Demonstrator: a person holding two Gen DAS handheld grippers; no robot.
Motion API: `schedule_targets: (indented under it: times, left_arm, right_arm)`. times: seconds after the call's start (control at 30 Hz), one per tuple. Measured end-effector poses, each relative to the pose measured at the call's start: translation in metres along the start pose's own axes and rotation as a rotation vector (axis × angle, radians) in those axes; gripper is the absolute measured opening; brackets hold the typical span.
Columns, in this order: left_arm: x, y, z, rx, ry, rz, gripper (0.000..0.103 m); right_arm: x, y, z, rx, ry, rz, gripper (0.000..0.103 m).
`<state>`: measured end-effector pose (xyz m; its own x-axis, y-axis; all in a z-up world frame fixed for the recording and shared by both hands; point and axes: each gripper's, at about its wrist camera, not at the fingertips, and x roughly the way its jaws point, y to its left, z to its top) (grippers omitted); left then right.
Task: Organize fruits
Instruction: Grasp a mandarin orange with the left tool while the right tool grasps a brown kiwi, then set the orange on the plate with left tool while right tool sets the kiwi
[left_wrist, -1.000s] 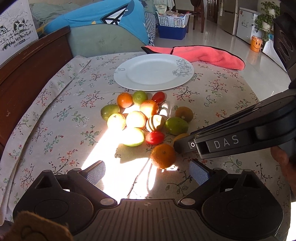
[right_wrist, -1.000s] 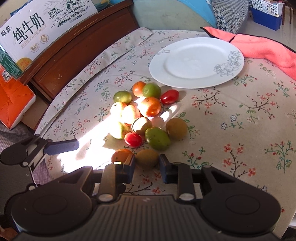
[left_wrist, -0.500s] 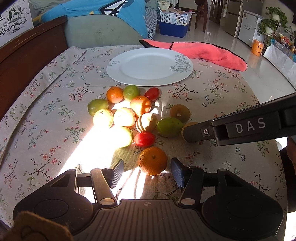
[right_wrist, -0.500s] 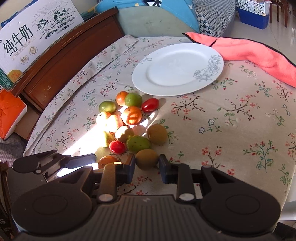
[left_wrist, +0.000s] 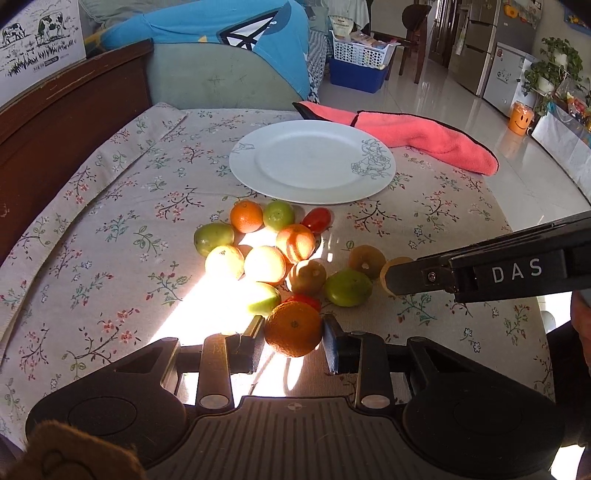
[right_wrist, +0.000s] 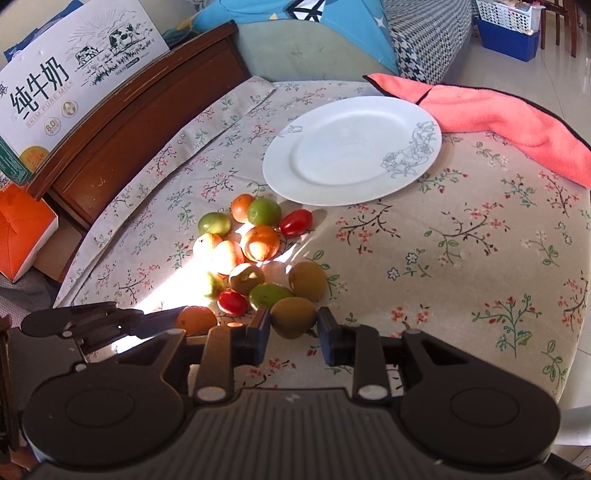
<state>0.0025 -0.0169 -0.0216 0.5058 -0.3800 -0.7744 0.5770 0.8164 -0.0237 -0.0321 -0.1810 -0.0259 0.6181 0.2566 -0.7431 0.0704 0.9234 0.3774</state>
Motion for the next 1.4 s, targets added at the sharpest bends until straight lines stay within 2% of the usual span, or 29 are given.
schedule_targets:
  times: [0.17, 0.3, 0.5, 0.87, 1.13, 1.4]
  left_arm:
    - [0.001, 0.012, 0.029, -0.043, -0.029, 0.0, 0.03]
    - [0.011, 0.018, 0.053, -0.063, -0.045, -0.008, 0.03]
    - [0.028, 0.016, 0.079, -0.046, -0.066, -0.03, 0.03]
    - [0.071, 0.016, 0.106, -0.036, -0.043, -0.037, 0.03]
    - [0.094, 0.022, 0.114, -0.045, -0.016, -0.039, 0.031]
    - [0.101, 0.025, 0.121, -0.072, -0.023, -0.05, 0.032]
  right_arm:
    - [-0.005, 0.001, 0.016, -0.026, -0.019, 0.047, 0.028]
    - [-0.004, -0.002, 0.034, -0.052, -0.052, 0.046, 0.028]
    - [0.004, -0.019, 0.056, -0.003, -0.08, 0.034, 0.028]
    - [0.028, -0.038, 0.083, 0.025, -0.078, -0.012, 0.028]
    - [0.045, -0.042, 0.092, 0.038, -0.063, -0.023, 0.028]
    - [0.055, -0.047, 0.1, 0.085, -0.071, -0.023, 0.032]
